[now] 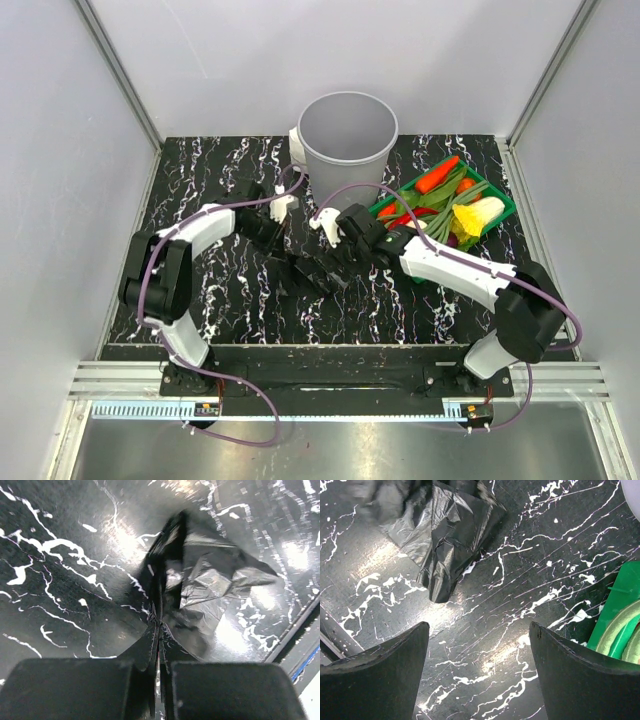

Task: Put the trash bags into the trash bin

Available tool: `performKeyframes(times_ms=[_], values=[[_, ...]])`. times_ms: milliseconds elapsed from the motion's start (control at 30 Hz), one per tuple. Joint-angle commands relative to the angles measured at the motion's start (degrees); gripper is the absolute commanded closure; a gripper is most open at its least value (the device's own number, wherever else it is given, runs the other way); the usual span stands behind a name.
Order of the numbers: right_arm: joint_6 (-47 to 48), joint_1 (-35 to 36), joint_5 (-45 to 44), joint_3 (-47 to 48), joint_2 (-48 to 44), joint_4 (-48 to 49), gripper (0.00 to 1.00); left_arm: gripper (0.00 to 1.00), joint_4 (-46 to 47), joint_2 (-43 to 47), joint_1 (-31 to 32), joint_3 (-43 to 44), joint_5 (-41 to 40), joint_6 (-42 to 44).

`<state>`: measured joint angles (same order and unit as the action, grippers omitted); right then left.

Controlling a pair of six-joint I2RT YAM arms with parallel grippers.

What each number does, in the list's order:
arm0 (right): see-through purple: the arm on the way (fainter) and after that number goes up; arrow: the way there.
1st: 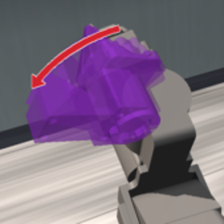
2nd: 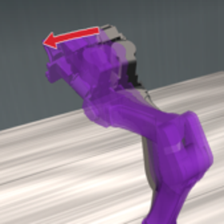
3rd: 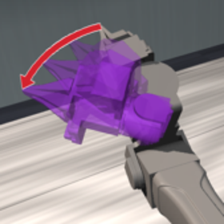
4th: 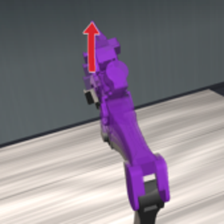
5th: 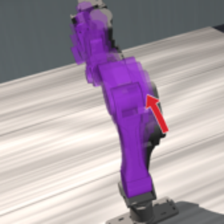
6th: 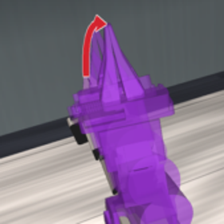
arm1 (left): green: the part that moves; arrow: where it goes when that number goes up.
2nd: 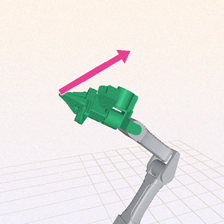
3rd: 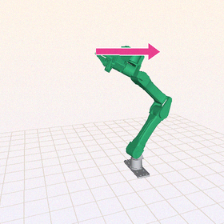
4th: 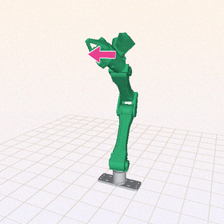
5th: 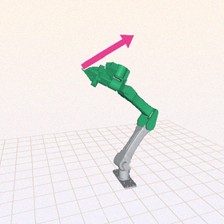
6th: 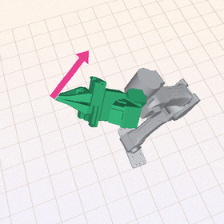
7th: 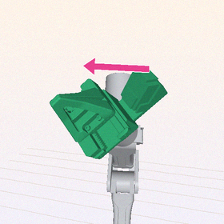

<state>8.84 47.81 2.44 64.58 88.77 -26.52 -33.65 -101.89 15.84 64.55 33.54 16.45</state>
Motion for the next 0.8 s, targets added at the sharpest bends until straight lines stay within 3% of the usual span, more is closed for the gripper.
performKeyframes(times_ms=[0, 367, 767], values=[[1.70, -0.96, -0.59, 0.90, -2.02, -1.25, 0.13, 1.00, -2.11, 8.98, 0.16, 2.06, 4.25, 0.25], [1.62, -2.64, 0.29, 1.34, -0.88, -1.60, 0.13, 1.00, -8.80, 14.87, 1.04, 6.72, 6.01, 3.41], [2.58, -4.83, 0.02, 2.92, 0.26, -0.55, 0.13, 1.00, -19.96, 22.42, 1.21, 9.18, 2.68, 16.41]])
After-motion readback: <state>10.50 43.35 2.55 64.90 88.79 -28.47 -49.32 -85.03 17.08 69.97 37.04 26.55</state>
